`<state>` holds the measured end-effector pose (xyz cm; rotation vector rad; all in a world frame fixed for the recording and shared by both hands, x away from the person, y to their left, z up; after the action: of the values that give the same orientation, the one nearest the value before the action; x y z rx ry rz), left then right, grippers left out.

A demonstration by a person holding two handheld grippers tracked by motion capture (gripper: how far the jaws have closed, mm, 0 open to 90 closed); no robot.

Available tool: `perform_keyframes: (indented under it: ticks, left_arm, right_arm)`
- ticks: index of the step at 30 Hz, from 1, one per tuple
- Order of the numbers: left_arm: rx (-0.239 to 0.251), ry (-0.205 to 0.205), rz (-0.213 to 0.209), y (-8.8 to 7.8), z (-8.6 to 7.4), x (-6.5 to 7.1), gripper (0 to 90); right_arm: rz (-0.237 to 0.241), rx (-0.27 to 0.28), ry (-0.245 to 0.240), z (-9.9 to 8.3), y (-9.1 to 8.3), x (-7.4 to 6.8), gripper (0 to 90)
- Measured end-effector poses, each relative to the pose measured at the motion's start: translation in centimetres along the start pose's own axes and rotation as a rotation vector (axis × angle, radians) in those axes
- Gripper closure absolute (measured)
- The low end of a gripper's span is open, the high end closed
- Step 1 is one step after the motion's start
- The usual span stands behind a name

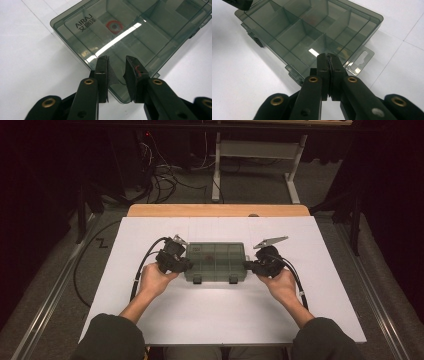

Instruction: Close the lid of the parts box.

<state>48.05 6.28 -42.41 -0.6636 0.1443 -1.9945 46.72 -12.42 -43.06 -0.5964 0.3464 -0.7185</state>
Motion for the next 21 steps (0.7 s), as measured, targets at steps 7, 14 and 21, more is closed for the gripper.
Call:
perform_keyframes:
  ticks: [7, 14, 21]
  left_arm:
    - [0.000, 0.007, 0.001, 0.14, -0.28, -0.02, 71.5]
    - [-0.007, 0.029, 0.004, 0.21, -0.56, 0.01, 71.3]
    - [-0.008, 0.052, 0.001, 0.20, -0.73, 0.10, 71.0]
  right_arm:
    - [-0.003, -0.016, -0.009, -0.26, 0.37, -0.06, 90.0]
    - [-0.004, -0.032, -0.018, -0.50, 0.81, -0.13, 90.0]
    - [-0.005, -0.026, -0.027, -0.54, 0.86, -0.17, 90.0]
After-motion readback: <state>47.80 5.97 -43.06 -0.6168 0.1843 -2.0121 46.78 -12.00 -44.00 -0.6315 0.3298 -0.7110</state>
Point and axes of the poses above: each handheld gripper's, and its own axes: y roughly forward along the jaws, z roughly out of its top, x roughly to its right, the point moved 8 cm from there along y, roughly forward along the jaws, and after that the axes turned 9 degrees about x, right-handed, at the moved point
